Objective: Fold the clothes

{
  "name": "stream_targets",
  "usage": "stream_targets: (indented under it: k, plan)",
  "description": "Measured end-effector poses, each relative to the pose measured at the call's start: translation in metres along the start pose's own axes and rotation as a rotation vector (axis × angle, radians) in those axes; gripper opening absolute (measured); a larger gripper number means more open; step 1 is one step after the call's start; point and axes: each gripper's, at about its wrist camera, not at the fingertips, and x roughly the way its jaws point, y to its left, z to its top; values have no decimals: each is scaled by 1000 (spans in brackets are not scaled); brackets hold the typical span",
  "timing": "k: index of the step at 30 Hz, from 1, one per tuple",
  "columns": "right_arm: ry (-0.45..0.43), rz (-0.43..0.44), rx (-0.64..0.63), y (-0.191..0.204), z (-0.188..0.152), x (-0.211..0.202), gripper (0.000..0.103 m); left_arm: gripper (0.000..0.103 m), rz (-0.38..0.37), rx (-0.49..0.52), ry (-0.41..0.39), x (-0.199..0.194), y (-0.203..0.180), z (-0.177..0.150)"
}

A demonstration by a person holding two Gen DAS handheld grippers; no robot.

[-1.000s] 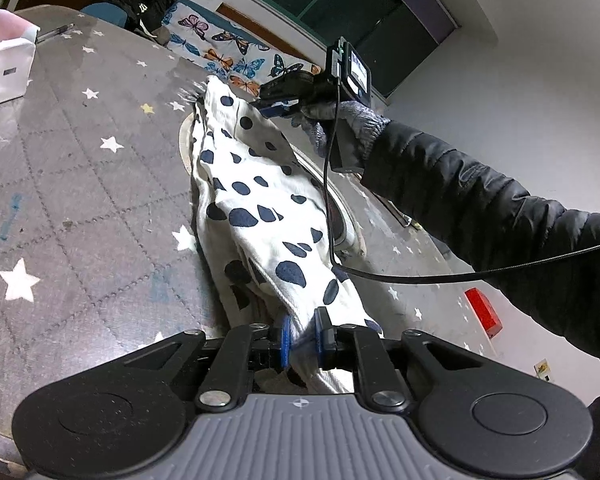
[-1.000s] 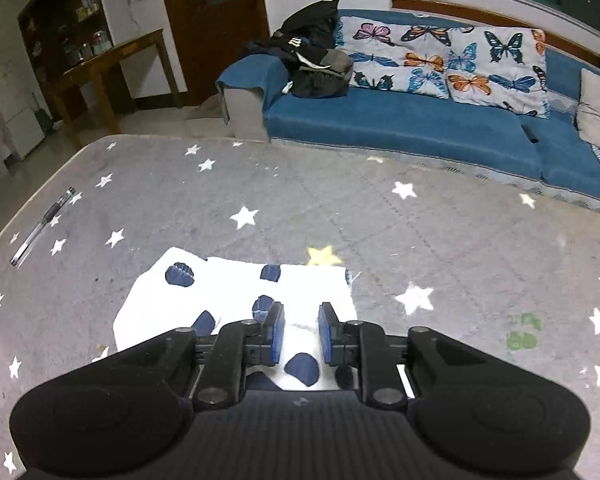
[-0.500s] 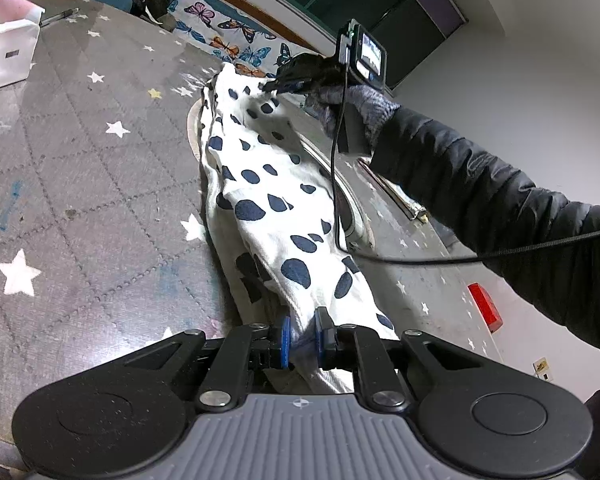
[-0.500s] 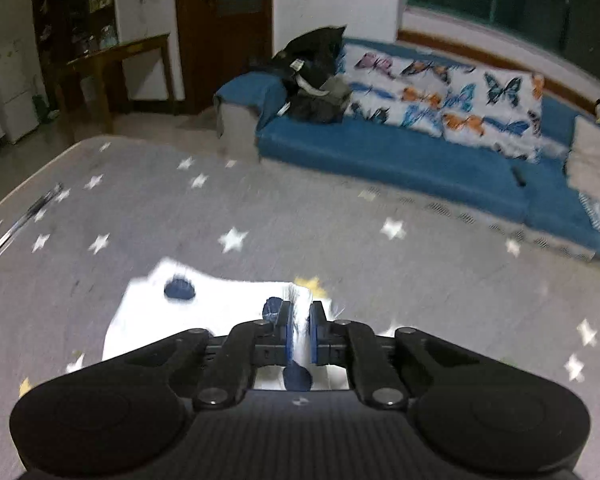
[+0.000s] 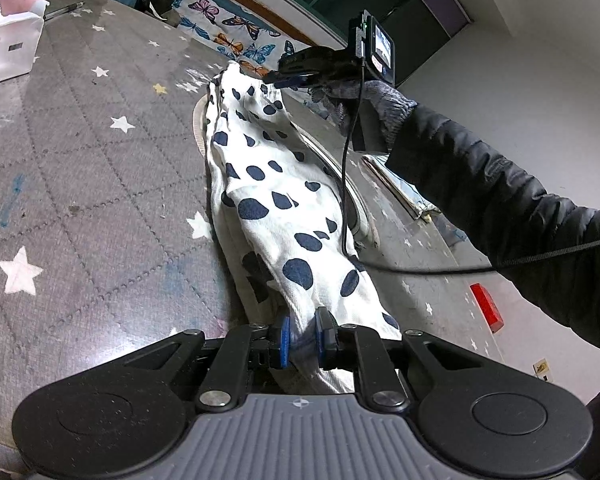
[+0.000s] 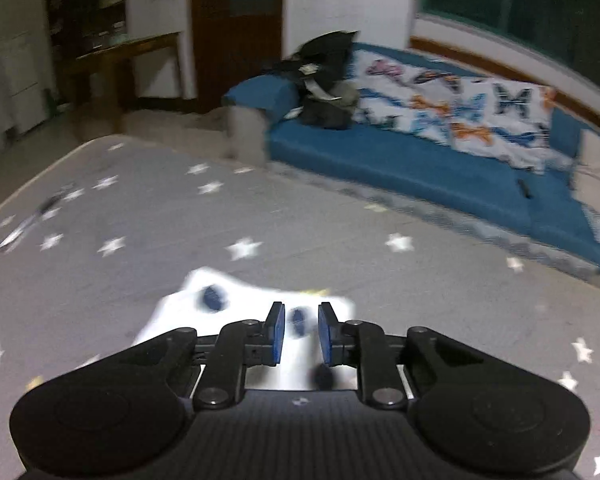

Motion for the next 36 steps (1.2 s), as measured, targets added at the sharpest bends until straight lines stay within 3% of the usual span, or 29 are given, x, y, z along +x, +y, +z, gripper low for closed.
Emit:
stream_targets:
  k: [5, 9, 12, 21, 24, 30, 36]
  plan:
    - [56, 95, -102, 36, -11, 10, 17, 15, 9, -5, -1, 0, 0, -1]
    - [55, 97, -100, 49, -9, 24, 20, 16, 18, -5, -2, -1, 0, -2]
    - [49, 78, -93, 50, -1, 26, 27, 23, 25, -1, -3, -1, 0, -3]
    - [7, 66, -158, 45, 1, -30, 34, 33, 30, 32, -30, -7, -5, -6]
    - [6, 64, -190, 44, -6, -51, 34, 41, 38, 56, -39, -11, -11, -8]
    - [26, 88, -247, 43, -42, -87, 37, 42, 58, 99, -79, -19, -23, -9]
    - [48, 186, -300, 53, -101, -127, 38, 42, 86, 145, -131, -26, -34, -3]
